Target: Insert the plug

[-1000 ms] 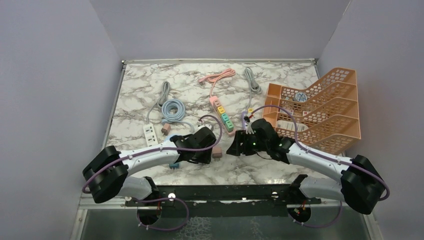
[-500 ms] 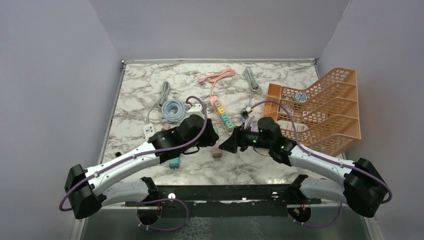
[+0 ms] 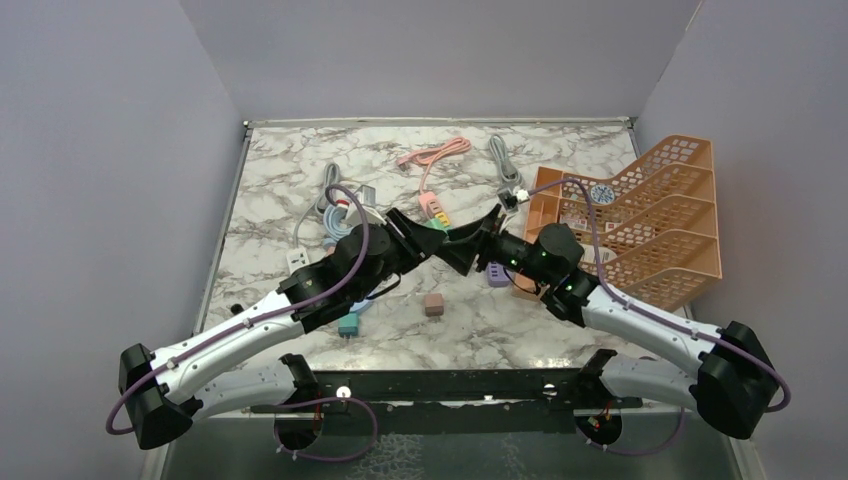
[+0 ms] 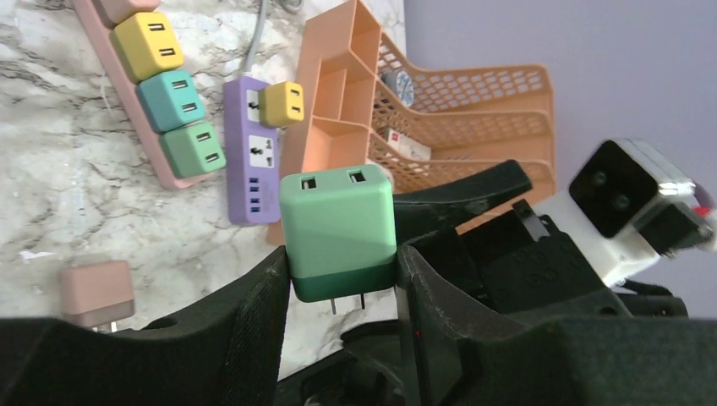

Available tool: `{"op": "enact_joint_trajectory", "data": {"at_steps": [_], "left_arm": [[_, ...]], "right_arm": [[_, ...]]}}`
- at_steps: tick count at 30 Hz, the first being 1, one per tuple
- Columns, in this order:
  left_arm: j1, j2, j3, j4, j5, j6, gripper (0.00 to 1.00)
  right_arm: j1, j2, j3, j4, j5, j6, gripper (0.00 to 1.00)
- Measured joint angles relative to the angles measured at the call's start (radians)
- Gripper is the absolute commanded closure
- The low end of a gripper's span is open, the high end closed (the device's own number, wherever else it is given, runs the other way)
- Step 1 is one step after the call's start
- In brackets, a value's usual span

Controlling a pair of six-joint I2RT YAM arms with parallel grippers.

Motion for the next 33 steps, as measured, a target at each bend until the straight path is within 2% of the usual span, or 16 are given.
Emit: {"op": "enact_joint_trajectory", "data": {"at_steps": [4, 12, 18, 21, 26, 31, 33], "left_arm": [[0.000, 0.000, 0.015, 0.028, -0.029, -0.071, 0.57], [0.000, 0.000, 0.045, 0.037, -0.046, -0.125, 0.53], [0.005, 0.000, 0.043, 0.041, -0.051, -0.169, 0.47], [0.008, -0.006, 0.043, 0.044, -0.056, -0.190, 0.40], [0.004, -0.021, 0.043, 0.041, -0.043, -0.198, 0.25], [0.003, -0.040, 0.049, 0.015, -0.049, -0.100, 0.06], [0.003, -0.046, 0.062, -0.002, -0.051, -0.033, 0.02]], "right_arm": [[0.000, 0.006, 0.058, 0.032, 0.025, -0.018, 0.40], [0.004, 0.024, 0.076, 0.075, 0.093, 0.017, 0.49], [0.013, 0.045, 0.100, 0.081, 0.113, 0.048, 0.70], [0.013, 0.067, 0.121, 0.081, 0.123, 0.058, 0.77], [0.011, 0.092, 0.136, 0.080, 0.153, 0.087, 0.80], [0.010, 0.092, 0.139, 0.068, 0.163, 0.129, 0.82], [0.010, 0.091, 0.148, 0.043, 0.161, 0.145, 0.83]]}}
